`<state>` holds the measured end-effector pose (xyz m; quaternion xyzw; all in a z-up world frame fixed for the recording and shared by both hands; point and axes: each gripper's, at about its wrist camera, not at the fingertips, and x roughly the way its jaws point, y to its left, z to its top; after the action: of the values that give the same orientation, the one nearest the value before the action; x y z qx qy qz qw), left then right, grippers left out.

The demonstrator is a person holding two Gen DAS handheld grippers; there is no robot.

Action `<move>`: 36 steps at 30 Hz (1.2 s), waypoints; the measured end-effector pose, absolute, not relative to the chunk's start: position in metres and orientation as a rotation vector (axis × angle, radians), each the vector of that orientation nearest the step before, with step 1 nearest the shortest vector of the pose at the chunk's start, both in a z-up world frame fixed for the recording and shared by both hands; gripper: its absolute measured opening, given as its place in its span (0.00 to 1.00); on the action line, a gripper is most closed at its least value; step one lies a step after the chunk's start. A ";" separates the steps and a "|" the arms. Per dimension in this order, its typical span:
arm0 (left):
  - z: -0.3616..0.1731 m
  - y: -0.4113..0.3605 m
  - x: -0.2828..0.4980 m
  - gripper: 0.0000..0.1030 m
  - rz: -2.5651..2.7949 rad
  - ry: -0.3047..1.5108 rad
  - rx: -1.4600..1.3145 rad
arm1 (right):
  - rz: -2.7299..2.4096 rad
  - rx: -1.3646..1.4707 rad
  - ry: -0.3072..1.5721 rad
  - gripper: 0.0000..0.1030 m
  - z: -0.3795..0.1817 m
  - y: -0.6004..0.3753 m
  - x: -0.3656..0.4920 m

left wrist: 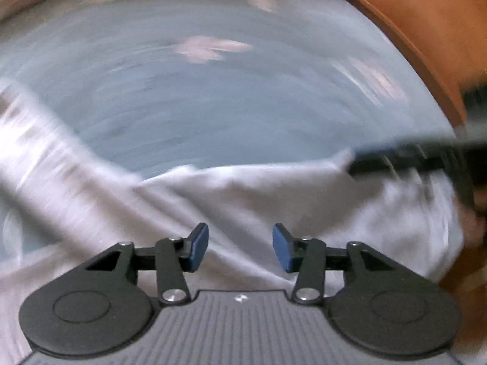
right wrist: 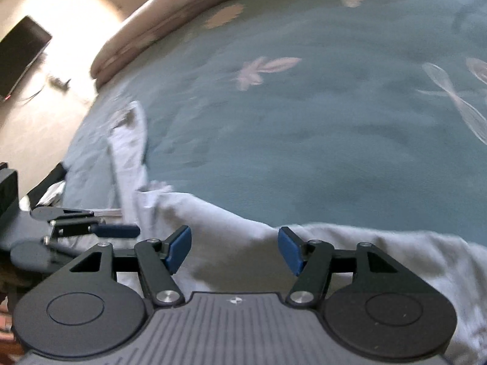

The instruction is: Fold clothes

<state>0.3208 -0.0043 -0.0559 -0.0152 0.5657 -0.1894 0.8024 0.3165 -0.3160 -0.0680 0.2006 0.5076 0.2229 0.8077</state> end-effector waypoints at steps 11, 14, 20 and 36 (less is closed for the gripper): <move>-0.099 0.091 0.314 0.53 -0.191 1.307 -0.570 | 0.835 0.332 1.167 0.66 -0.070 -0.204 0.325; -0.102 0.097 0.315 0.57 -0.233 1.304 -0.618 | 0.854 0.293 1.217 0.66 -0.079 -0.182 0.319; -0.116 0.107 0.316 0.59 -0.268 1.308 -0.699 | 0.866 0.261 1.255 0.66 -0.085 -0.162 0.314; -0.157 0.119 0.325 0.71 -0.348 1.360 -0.938 | 1.106 0.246 1.311 0.68 -0.092 -0.109 0.298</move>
<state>0.3246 0.1187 -0.1568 -0.4153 0.6020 -0.1542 0.6644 0.2975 -0.1086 -0.0922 0.1082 0.5765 0.4865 0.6475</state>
